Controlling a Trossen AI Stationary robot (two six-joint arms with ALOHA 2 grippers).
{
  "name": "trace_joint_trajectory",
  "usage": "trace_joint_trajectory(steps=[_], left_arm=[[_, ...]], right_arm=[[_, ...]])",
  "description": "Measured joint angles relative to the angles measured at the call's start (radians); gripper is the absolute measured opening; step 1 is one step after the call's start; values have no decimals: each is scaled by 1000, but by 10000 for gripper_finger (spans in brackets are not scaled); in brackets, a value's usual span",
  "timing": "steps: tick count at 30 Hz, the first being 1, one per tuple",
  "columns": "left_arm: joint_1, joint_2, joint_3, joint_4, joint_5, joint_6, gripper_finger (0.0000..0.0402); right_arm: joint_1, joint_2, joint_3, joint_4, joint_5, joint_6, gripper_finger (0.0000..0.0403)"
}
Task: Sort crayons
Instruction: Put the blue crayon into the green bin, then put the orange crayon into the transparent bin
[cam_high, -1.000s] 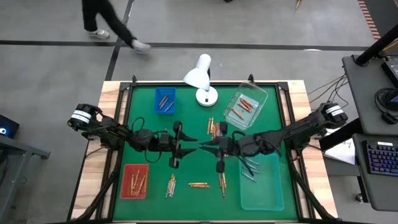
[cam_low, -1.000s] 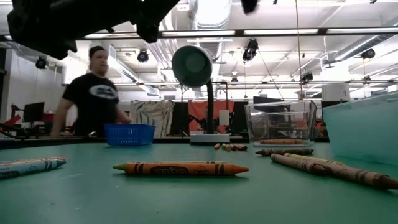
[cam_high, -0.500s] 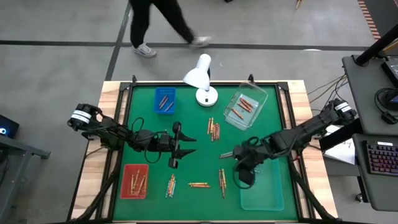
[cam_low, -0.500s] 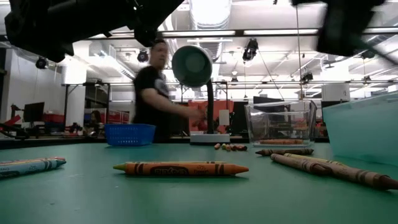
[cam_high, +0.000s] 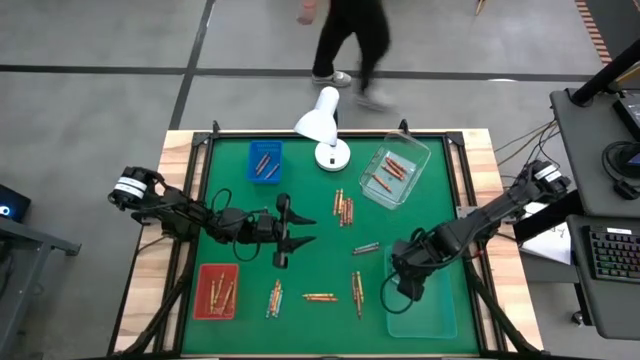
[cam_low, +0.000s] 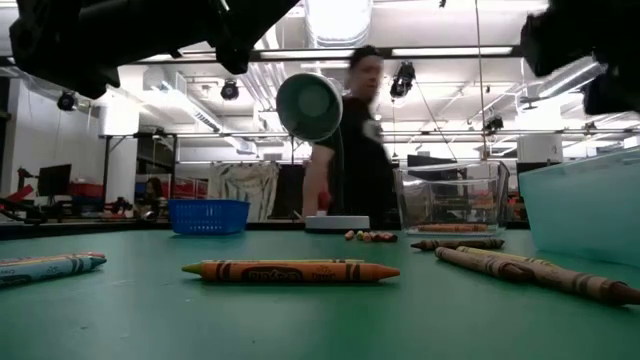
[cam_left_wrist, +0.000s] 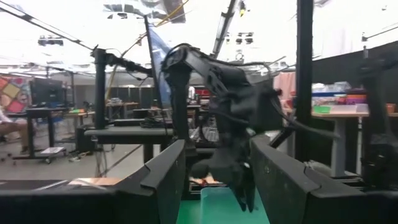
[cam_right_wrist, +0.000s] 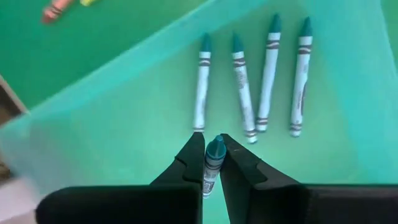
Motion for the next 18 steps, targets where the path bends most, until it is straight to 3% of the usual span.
trace_joint_trajectory(steps=[9,18], left_arm=[[0,0,0,0,-14,0,164],[0,0,0,0,-14,0,164]], right_arm=[[0,102,-8,2,16,-70,74],[0,106,-8,7,23,-71,118]])
